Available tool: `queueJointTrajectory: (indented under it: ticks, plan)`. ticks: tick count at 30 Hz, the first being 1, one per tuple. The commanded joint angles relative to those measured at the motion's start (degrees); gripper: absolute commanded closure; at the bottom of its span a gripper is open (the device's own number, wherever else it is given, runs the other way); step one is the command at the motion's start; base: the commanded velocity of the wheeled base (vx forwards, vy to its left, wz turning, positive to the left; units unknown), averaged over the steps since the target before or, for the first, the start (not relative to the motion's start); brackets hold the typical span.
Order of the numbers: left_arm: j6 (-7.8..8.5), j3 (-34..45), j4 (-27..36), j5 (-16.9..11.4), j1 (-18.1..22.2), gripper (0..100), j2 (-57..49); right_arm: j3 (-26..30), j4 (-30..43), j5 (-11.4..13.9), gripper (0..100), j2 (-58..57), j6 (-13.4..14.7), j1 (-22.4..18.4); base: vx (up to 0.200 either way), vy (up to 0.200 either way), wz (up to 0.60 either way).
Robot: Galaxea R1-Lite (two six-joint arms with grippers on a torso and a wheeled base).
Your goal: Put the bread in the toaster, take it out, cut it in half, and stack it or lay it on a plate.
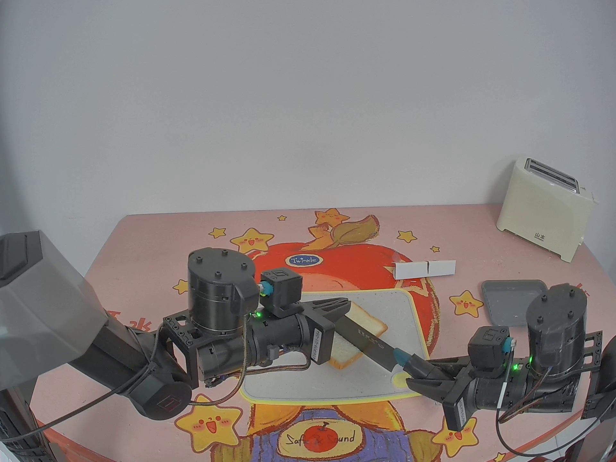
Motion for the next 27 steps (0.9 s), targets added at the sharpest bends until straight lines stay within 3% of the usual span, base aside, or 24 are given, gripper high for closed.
queueJointTrajectory:
  ticks: [1, 27]
  plan:
    - [-0.04, -0.17, -0.04, -0.03, 0.00, 100, 0.24, 0.01, -0.21, 0.01, 100, -0.26, -0.03, -0.05, 0.000, 0.000, 0.00]
    - [-0.13, 0.01, -1.53, -0.03, -0.18, 100, 0.33, -0.08, -0.21, 0.01, 100, 0.01, 0.06, -0.40, 0.000, 0.000, 0.00]
